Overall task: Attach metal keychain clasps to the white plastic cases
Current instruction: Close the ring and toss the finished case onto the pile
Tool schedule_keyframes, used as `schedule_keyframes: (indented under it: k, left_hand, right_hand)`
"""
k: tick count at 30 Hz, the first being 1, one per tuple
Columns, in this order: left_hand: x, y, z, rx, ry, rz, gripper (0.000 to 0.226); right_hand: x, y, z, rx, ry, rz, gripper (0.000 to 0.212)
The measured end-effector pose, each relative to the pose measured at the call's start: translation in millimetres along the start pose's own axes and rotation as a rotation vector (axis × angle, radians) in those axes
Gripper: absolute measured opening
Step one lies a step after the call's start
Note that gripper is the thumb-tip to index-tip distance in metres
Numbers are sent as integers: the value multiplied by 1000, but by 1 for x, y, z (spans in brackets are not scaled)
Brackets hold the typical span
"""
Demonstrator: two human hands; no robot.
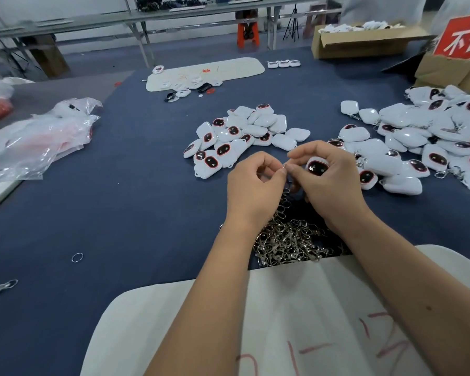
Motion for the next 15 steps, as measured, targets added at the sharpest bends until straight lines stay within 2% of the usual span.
schedule_keyframes:
  k: [6,15]
  left_hand:
    - [3,-1,-2,54,-68,-62,13]
    - [3,-1,-5,186,-153,-64,17]
  right_hand:
    - [3,-2,4,62,25,-15,16]
    - [10,-1,8,101,23,-65,17]
Point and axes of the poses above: each hand's wrist, its own y-axis towards the middle knuckle, its own z-axis out of the palm, x = y × z, the point moved 9 cm from there along y, towards the middle knuckle, and after that the axes turned 12 degrees about y, right-handed, at the moved point
